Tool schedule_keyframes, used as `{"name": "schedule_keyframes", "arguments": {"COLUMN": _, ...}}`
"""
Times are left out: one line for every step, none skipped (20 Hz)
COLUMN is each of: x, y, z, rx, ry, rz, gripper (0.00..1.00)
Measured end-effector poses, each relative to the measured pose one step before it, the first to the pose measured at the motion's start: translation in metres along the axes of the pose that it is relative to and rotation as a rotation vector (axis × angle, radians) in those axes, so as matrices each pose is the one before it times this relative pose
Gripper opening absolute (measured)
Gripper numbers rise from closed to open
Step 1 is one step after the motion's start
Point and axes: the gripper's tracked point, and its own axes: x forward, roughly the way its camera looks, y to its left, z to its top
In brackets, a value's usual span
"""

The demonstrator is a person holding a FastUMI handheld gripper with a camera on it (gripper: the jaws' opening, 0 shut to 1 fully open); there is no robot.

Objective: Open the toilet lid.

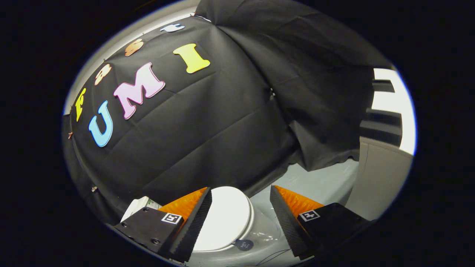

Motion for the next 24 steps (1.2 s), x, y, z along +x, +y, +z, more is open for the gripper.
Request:
{"name": "schedule_keyframes", "arguments": {"x": 0.00329, "y": -0.00313, "z": -0.01346, "rx": 0.03695, "ry": 0.03796, "rz": -0.00043, "gripper": 0.98}}
{"name": "schedule_keyframes", "arguments": {"x": 0.00431, "y": -0.00248, "z": -0.01585, "rx": 0.05851, "ry": 0.04539, "rz": -0.00034, "gripper": 0.98}}
{"name": "schedule_keyframes", "arguments": {"x": 0.0053, "y": -0.00174, "z": -0.01244, "rx": 0.07908, "ry": 0.0237, "rz": 0.00273, "gripper": 0.99}}
{"name": "schedule_keyframes", "arguments": {"x": 0.00851, "y": -0.0035, "z": -0.01145, "rx": 0.07987, "ry": 0.01405, "rz": 0.00137, "gripper": 0.99}}
{"name": "schedule_keyframes", "arguments": {"x": 0.00568, "y": -0.00631, "z": -0.01087, "rx": 0.07142, "ry": 0.02217, "rz": -0.0056, "gripper": 0.99}}
{"name": "schedule_keyframes", "arguments": {"x": 0.0051, "y": -0.00901, "z": -0.01261, "rx": 0.06292, "ry": 0.03405, "rz": -0.01744, "gripper": 0.98}}
{"name": "schedule_keyframes", "arguments": {"x": 0.00456, "y": -0.01054, "z": -0.01203, "rx": 0.05477, "ry": 0.03362, "rz": -0.01856, "gripper": 0.99}}
{"name": "schedule_keyframes", "arguments": {"x": 0.00413, "y": -0.00859, "z": -0.00848, "rx": 0.04486, "ry": 0.02373, "rz": -0.01327, "gripper": 0.99}}
{"name": "schedule_keyframes", "arguments": {"x": 0.00392, "y": -0.00842, "z": -0.01189, "rx": 0.03711, "ry": 0.03977, "rz": -0.02037, "gripper": 0.99}}
{"name": "schedule_keyframes", "arguments": {"x": -0.00116, "y": -0.01003, "z": -0.00855, "rx": 0.03217, "ry": 0.02309, "rz": -0.02659, "gripper": 0.97}}
{"name": "schedule_keyframes", "arguments": {"x": -0.00152, "y": -0.00633, "z": -0.00903, "rx": 0.0405, "ry": 0.02885, "rz": -0.00981, "gripper": 0.97}}
{"name": "schedule_keyframes", "arguments": {"x": -0.0005, "y": -0.00433, "z": -0.01022, "rx": 0.04686, "ry": 0.03374, "rz": 0.0053, "gripper": 0.97}}
{"name": "schedule_keyframes", "arguments": {"x": -0.00213, "y": -0.00584, "z": -0.01166, "rx": 0.04487, "ry": 0.03464, "rz": -0.00354, "gripper": 0.97}}
{"name": "schedule_keyframes", "arguments": {"x": 0.00124, "y": -0.00895, "z": -0.01309, "rx": 0.04087, "ry": 0.04013, "rz": -0.01549, "gripper": 0.97}}
{"name": "schedule_keyframes", "arguments": {"x": 0.0025, "y": -0.0062, "z": -0.0102, "rx": 0.03507, "ry": 0.03264, "rz": -0.01511, "gripper": 0.97}}
{"name": "schedule_keyframes", "arguments": {"x": 0.0027, "y": -0.00196, "z": -0.0063, "rx": 0.02869, "ry": 0.01887, "rz": 0.00239, "gripper": 0.97}}
{"name": "schedule_keyframes", "arguments": {"x": 0.00255, "y": 0.00083, "z": -0.00007, "rx": 0.01556, "ry": 0.00264, "rz": 0.00995, "gripper": 0.97}}
{"name": "schedule_keyframes", "arguments": {"x": 0.00171, "y": 0.00399, "z": 0.00236, "rx": 0.00333, "ry": -0.00534, "rz": 0.02044, "gripper": 0.97}}
{"name": "schedule_keyframes", "arguments": {"x": -0.00126, "y": 0.00462, "z": 0.00459, "rx": -0.01114, "ry": -0.00676, "rz": 0.01413, "gripper": 0.96}}
{"name": "schedule_keyframes", "arguments": {"x": 0.00549, "y": -0.00432, "z": -0.00107, "rx": -0.03796, "ry": -0.00102, "rz": -0.03226, "gripper": 0.79}}
{"name": "schedule_keyframes", "arguments": {"x": 0.00396, "y": -0.01714, "z": -0.00162, "rx": -0.05907, "ry": 0.00552, "rz": -0.06663, "gripper": 0.63}}
{"name": "schedule_keyframes", "arguments": {"x": 0.00393, "y": -0.01219, "z": -0.00029, "rx": -0.02917, "ry": 0.00133, "rz": -0.04299, "gripper": 0.46}}
{"name": "schedule_keyframes", "arguments": {"x": 0.00277, "y": 0.00864, "z": -0.00643, "rx": 0.02288, "ry": 0.03033, "rz": 0.0175, "gripper": 0.3}}
{"name": "schedule_keyframes", "arguments": {"x": -0.00061, "y": 0.00396, "z": -0.00166, "rx": 0.02065, "ry": 0.02245, "rz": -0.00386, "gripper": 0.27}}
